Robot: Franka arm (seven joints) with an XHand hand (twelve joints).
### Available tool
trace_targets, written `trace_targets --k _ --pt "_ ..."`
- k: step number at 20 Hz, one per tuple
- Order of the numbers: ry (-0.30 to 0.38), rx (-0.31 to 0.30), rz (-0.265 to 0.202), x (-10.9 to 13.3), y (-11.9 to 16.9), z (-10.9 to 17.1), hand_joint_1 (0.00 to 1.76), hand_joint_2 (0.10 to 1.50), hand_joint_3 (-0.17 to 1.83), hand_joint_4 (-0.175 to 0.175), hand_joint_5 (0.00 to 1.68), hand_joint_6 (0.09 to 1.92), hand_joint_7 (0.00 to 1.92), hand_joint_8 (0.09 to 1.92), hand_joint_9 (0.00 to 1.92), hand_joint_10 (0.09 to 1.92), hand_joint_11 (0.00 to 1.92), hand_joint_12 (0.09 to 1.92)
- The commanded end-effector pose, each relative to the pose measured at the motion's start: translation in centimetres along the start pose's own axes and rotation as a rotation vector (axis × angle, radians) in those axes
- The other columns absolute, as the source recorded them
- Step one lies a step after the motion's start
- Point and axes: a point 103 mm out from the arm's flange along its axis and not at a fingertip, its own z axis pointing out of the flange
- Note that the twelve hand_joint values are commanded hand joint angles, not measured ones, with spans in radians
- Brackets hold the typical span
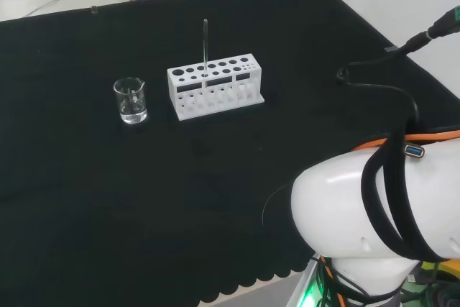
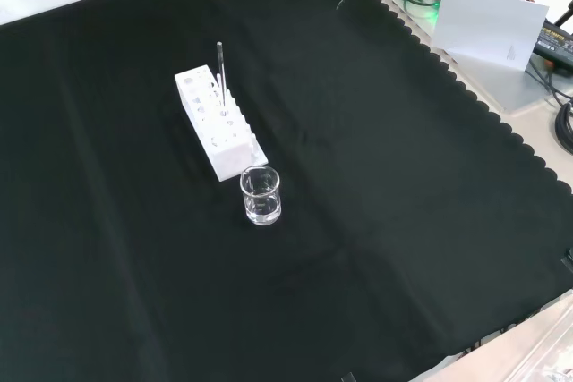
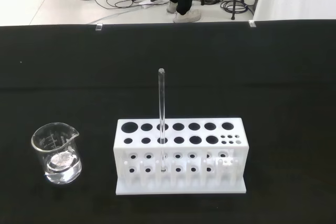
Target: Take the glass rod from the white test tube rack.
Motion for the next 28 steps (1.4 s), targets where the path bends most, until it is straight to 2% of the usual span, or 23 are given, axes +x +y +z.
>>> trace_targets --k 1,2,3,6,9,11,15,18,21,28 --pt "-0.019 -0.035 0.024 -0.4 -6.0 -2.7 0.74 0.87 0.22 -0.151 0.28 0.09 0.2 0.46 0.32 0.77 0.3 1.11" --pt "-0.019 -0.039 0.04 -0.4 -6.4 -2.9 0.68 0.86 0.22 -0.148 0.16 0.09 0.09 0.38 0.16 0.79 0.14 1.15" --pt "-0.021 -0.037 0.048 -0.5 -6.5 -2.9 0.64 0.86 0.22 -0.146 0.11 0.09 0.04 0.34 0.07 0.8 0.07 1.17" --pt "-0.04 -0.027 0.068 0.2 -6.3 -2.7 0.62 0.85 0.23 -0.145 0.06 0.09 0.0 0.33 0.01 0.83 0.01 1.2" --pt "-0.062 -0.006 0.085 0.5 -6.2 -2.7 0.62 0.85 0.23 -0.146 0.06 0.09 0.0 0.34 0.0 0.83 0.0 1.2" --pt "-0.043 -0.021 0.056 0.6 -6.1 -2.8 0.62 0.85 0.23 -0.146 0.06 0.09 0.0 0.35 0.0 0.83 0.0 1.21" --pt "-0.031 -0.024 0.062 -0.8 -6.3 -2.6 0.62 0.85 0.24 -0.148 0.07 0.09 0.0 0.4 0.0 0.85 0.0 1.21" --pt "-0.01 -0.022 0.053 -1.5 -6.2 -2.0 0.62 0.85 0.24 -0.149 0.09 0.09 0.0 0.47 0.02 0.86 0.0 1.3" --pt "-0.008 -0.012 0.075 -2.3 -6.1 -1.5 0.62 0.85 0.25 -0.15 0.09 0.09 0.0 0.54 0.05 0.88 0.0 1.43" --pt "-0.003 0.011 0.083 -3.1 -4.3 -0.9 0.62 0.84 0.29 -0.151 0.12 0.09 0.0 0.71 0.15 0.89 0.06 1.5"
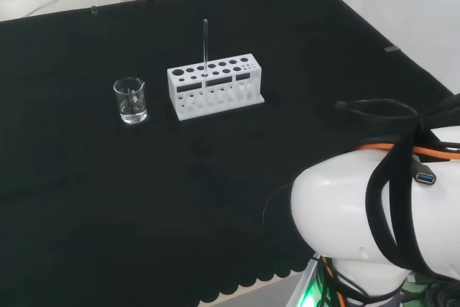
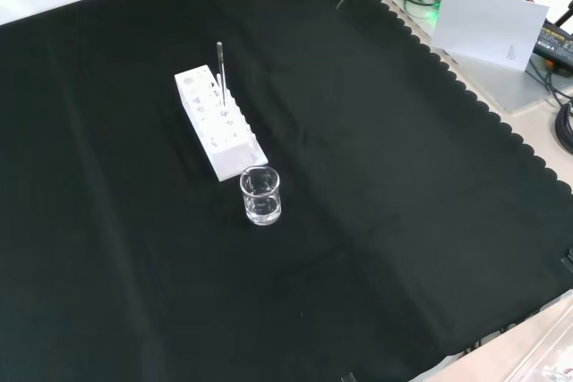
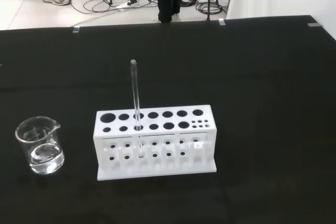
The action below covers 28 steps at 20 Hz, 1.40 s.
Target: Take the glass rod from the white test tube rack.
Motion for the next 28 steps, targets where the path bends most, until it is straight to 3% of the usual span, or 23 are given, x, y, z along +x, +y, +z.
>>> trace_targets --k 1,9,13,17,18,19,20,21,22,24,28 --pt "0.027 0.002 0.012 -0.8 2.0 0.6 0.62 0.84 0.29 -0.151 0.13 0.09 0.0 0.73 0.16 0.89 0.07 1.5" --pt "0.017 0.022 0.005 -1.3 6.2 1.3 0.62 0.84 0.32 -0.154 0.15 0.09 0.02 0.79 0.19 0.89 0.09 1.5" --pt "0.027 0.051 -0.045 -1.1 8.5 1.6 0.62 0.84 0.32 -0.156 0.17 0.09 0.04 0.8 0.2 0.89 0.1 1.5" --pt "-0.003 0.038 -0.073 -0.3 10.5 2.2 0.62 0.84 0.33 -0.157 0.17 0.09 0.04 0.81 0.21 0.89 0.11 1.5" --pt "0.017 0.017 -0.034 0.1 11.0 2.2 0.62 0.84 0.33 -0.157 0.17 0.09 0.05 0.81 0.22 0.89 0.11 1.5" --pt "0.053 -0.019 -0.096 0.6 11.4 2.3 0.62 0.84 0.33 -0.157 0.17 0.09 0.05 0.81 0.22 0.89 0.11 1.5" --pt "-0.066 -0.048 -0.102 1.4 11.8 2.4 0.62 0.84 0.33 -0.157 0.18 0.09 0.05 0.81 0.22 0.89 0.12 1.5" --pt "-0.09 -0.025 -0.114 1.5 11.8 2.4 0.63 0.84 0.34 -0.157 0.18 0.09 0.05 0.81 0.24 0.89 0.13 1.5" --pt "-0.082 0.032 -0.078 2.3 12.5 2.6 0.63 0.84 0.34 -0.157 0.18 0.09 0.06 0.81 0.26 0.89 0.16 1.49" --pt "-0.048 0.049 -0.054 2.5 13.1 2.7 0.63 0.83 0.35 -0.158 0.19 0.09 0.08 0.82 0.31 0.88 0.21 1.48" --pt "-0.023 0.081 -0.086 1.1 15.2 3.6 0.65 0.83 0.38 -0.166 0.23 0.09 0.16 0.84 0.45 0.86 0.32 1.43"
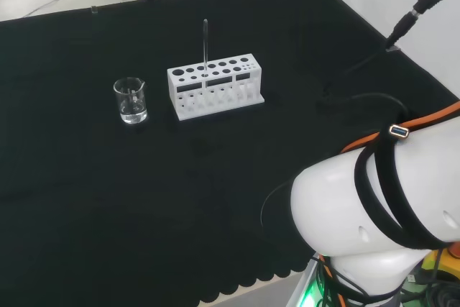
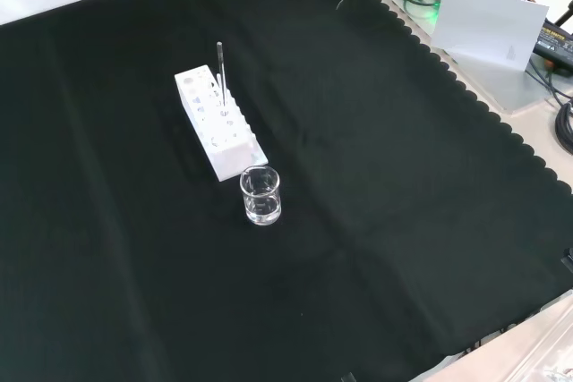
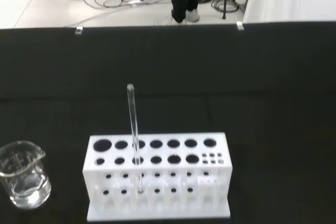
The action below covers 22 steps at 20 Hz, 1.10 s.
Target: Take the glass rod from the white test tube rack.
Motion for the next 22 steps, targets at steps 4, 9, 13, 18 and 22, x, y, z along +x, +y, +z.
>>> trace_targets --k 4,9,13,18,22 --pt "-0.05 0.087 -0.029 1.1 5.7 3.2 0.65 0.83 0.38 -0.169 0.24 0.09 0.18 0.85 0.49 0.86 0.36 1.43" --pt "-0.024 0.089 -0.038 1.4 6.8 5.1 0.65 0.83 0.4 -0.172 0.25 0.09 0.21 0.86 0.54 0.84 0.41 1.39" --pt "-0.027 0.102 -0.037 1.5 7.4 6.5 0.66 0.82 0.41 -0.175 0.26 0.09 0.24 0.86 0.59 0.83 0.45 1.38" --pt "-0.029 0.106 -0.049 2.9 8.3 7.7 0.66 0.82 0.43 -0.175 0.27 0.09 0.29 0.87 0.65 0.81 0.5 1.36" --pt "-0.092 0.137 -0.058 4.9 8.9 8.6 0.66 0.82 0.43 -0.175 0.28 0.09 0.31 0.88 0.68 0.81 0.53 1.36"
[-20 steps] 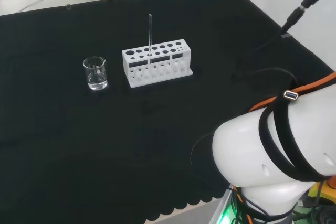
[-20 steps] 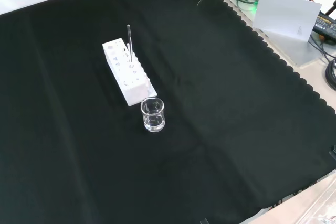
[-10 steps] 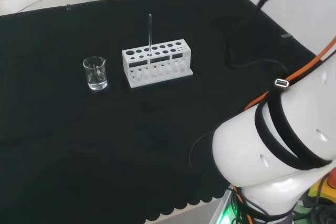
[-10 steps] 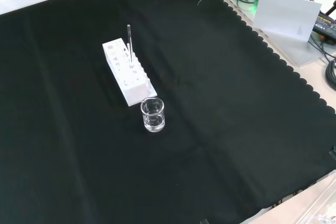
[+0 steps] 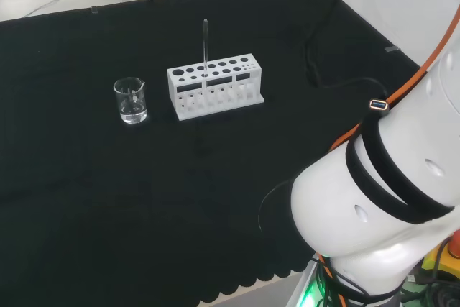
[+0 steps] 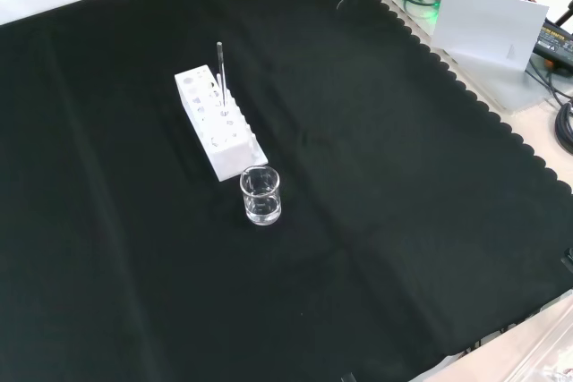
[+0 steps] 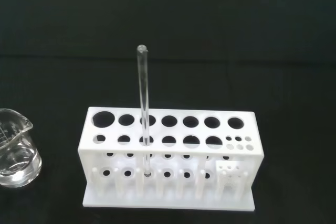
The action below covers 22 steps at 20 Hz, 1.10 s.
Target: Take the glass rod from the white test tube rack.
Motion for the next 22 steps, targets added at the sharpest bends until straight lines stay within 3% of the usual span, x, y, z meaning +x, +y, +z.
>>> trace_targets --k 1,4,6,10,11,12,13,14,16,18,19,22 --pt "-0.068 0.033 -0.008 2.6 1.4 1.3 0.66 0.82 0.44 -0.175 0.28 0.09 0.32 0.88 0.69 0.81 0.54 1.35" --pt "-0.045 0.023 -0.029 2.7 2.3 2.1 0.66 0.82 0.44 -0.175 0.28 0.09 0.33 0.89 0.71 0.81 0.57 1.34" --pt "-0.015 0.015 -0.026 1.2 3.1 4.2 0.66 0.82 0.45 -0.175 0.29 0.09 0.34 0.89 0.73 0.81 0.59 1.33" --pt "0.005 0.012 -0.046 -0.3 4.1 5.8 0.66 0.82 0.45 -0.175 0.3 0.09 0.37 0.91 0.75 0.82 0.64 1.31" --pt "-0.073 0.113 0.019 -0.2 4.6 6.4 0.66 0.82 0.45 -0.175 0.3 0.09 0.38 0.91 0.76 0.82 0.64 1.3" --pt "-0.043 0.098 -0.026 1.1 5.0 6.1 0.65 0.83 0.45 -0.175 0.3 0.09 0.38 0.91 0.77 0.82 0.65 1.3" --pt "0.033 -0.027 -0.128 2.5 5.0 5.3 0.65 0.83 0.46 -0.175 0.31 0.09 0.39 0.91 0.77 0.82 0.66 1.3" --pt "0.062 -0.051 -0.146 2.7 5.0 5.2 0.65 0.83 0.46 -0.175 0.31 0.09 0.39 0.91 0.78 0.82 0.66 1.3" --pt "0.083 -0.029 -0.123 1.7 5.4 5.9 0.65 0.83 0.46 -0.175 0.32 0.09 0.4 0.92 0.79 0.83 0.67 1.3" --pt "0.051 -0.023 -0.109 0.9 5.7 6.8 0.65 0.83 0.46 -0.175 0.33 0.09 0.42 0.92 0.81 0.83 0.68 1.29" --pt "-0.005 -0.004 -0.115 2.0 6.2 6.7 0.64 0.83 0.46 -0.175 0.33 0.09 0.44 0.92 0.82 0.84 0.7 1.29" --pt "-0.013 0.023 -0.091 2.5 6.7 6.9 0.64 0.84 0.46 -0.175 0.35 0.09 0.48 0.93 0.85 0.85 0.75 1.28"
